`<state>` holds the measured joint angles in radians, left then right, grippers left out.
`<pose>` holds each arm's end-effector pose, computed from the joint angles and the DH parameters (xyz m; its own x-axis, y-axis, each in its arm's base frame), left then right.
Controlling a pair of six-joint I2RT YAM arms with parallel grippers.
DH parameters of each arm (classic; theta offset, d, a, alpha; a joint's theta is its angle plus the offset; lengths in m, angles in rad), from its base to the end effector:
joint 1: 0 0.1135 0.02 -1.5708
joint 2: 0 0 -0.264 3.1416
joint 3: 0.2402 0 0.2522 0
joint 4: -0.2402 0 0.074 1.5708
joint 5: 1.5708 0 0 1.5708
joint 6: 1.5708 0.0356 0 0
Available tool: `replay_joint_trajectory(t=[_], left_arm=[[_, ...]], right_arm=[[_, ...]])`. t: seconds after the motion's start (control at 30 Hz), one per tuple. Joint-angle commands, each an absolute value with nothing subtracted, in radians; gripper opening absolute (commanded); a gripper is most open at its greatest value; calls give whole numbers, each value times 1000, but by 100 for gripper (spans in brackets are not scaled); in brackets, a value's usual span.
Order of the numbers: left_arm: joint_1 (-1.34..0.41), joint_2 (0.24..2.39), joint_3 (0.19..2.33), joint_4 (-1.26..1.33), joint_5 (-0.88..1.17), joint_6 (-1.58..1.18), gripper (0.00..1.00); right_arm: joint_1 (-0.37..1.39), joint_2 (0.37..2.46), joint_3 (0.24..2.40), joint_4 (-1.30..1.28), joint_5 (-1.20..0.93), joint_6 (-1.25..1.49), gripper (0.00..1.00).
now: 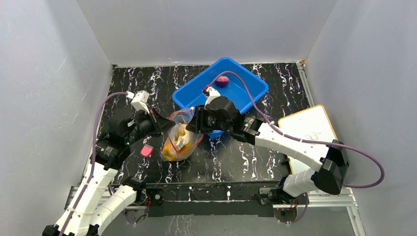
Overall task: Place the food in the zip-top bag and seal the zipper
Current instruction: Place the fake vegetable in the zipper food storage bag, then pick up the fake fruit from the bin.
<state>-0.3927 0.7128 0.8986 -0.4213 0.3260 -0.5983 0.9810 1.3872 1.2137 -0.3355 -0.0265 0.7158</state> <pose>0.1385 -0.0697 0.3652 -0.5444 -0.3520 -0.7614 0.4159 0.6750 -0.6094 0.1767 0.2657 0.3365 -0.7581 0.0467 -0.6504 -0.4587 0.6708 0.5828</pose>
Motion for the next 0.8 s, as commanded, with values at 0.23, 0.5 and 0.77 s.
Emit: replay_joint_trajectory(t=[0.23,0.5,0.77], left_arm=[[-394,698,887,-404,330,-585,0],[-393,692,884,-427,325,-555,0],[-394,689,903,-469,303,-481,0]], right_arm=[[978,1369,1292,-292,-148,474,51],[933,1406,1468,-403,-117,366,56],[794,1444,1604,-452,-58,268,59]])
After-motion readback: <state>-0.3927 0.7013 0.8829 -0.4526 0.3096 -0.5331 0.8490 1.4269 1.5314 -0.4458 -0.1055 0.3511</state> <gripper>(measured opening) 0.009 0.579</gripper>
